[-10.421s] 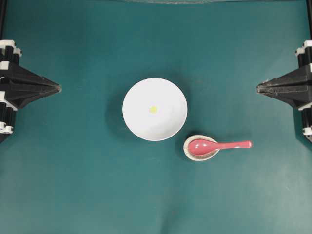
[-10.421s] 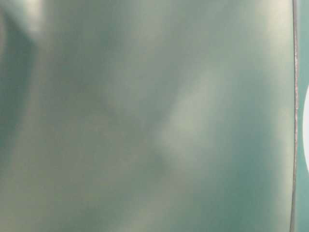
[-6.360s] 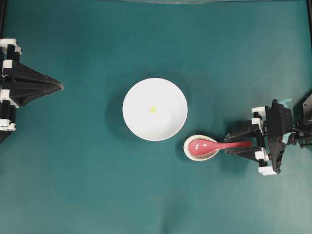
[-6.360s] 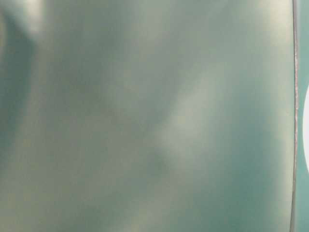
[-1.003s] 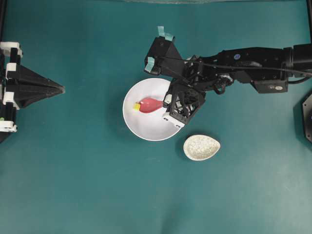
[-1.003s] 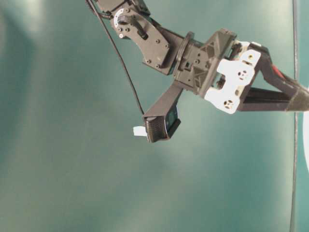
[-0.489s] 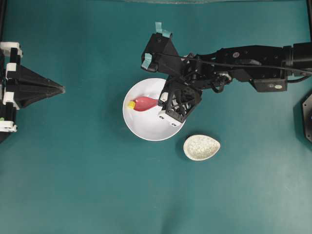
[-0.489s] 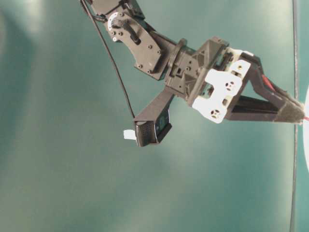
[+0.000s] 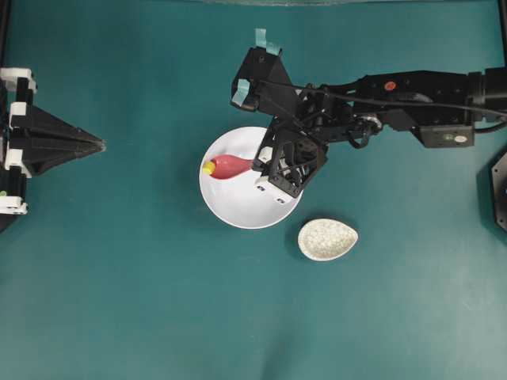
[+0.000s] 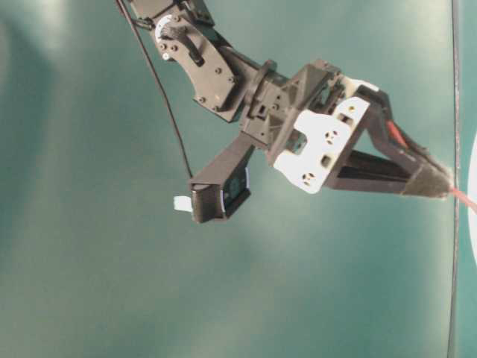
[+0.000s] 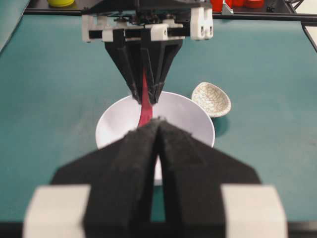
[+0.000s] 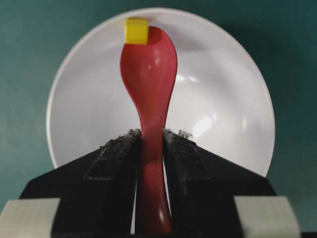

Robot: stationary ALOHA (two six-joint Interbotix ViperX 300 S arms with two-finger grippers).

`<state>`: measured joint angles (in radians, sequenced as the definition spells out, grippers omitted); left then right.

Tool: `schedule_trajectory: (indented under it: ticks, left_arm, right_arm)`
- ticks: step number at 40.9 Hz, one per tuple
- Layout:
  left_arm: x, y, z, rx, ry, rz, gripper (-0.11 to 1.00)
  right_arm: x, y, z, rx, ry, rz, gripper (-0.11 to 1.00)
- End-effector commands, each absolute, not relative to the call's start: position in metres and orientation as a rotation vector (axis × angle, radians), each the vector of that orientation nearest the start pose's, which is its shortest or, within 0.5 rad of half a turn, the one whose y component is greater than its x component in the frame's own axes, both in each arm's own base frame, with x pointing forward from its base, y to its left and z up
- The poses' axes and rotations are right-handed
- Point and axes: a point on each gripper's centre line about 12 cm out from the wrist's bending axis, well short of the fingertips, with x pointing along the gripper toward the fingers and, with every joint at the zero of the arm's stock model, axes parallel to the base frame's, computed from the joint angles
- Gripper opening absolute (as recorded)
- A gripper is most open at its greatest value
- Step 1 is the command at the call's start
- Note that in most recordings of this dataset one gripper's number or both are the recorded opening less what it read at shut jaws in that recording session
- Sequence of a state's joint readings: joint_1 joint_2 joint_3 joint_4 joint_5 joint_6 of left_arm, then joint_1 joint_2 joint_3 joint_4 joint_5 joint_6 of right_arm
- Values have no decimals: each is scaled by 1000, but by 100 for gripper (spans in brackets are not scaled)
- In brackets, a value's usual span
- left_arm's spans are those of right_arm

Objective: Scoop the yellow hexagonal prism block from the bowl with a spoon using the right arm.
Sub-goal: 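Tilt and lift the spoon with the yellow block out of the bowl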

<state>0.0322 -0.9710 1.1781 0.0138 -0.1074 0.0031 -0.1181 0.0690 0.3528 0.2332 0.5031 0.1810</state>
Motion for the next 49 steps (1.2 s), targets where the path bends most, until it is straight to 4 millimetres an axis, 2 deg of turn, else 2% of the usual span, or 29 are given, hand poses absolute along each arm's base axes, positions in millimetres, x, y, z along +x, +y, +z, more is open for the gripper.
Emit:
schedule_trajectory:
  ticks: [1,15,35,49]
  left_arm:
    - [199,7,281,19,74,31,-1]
    - [199,6,282,20,72,31,-1]
    - [199,6,282,19,71,31,-1]
    - [199,6,282,20,69,31,-1]
  right_arm:
    - [427,-35,229,461,829,-166,22]
    - [427,-33,232,458,813,-162,22]
    - [424,-31,262,436,655,-144,22]
    - [409,-29,281,412,539,-134,22]
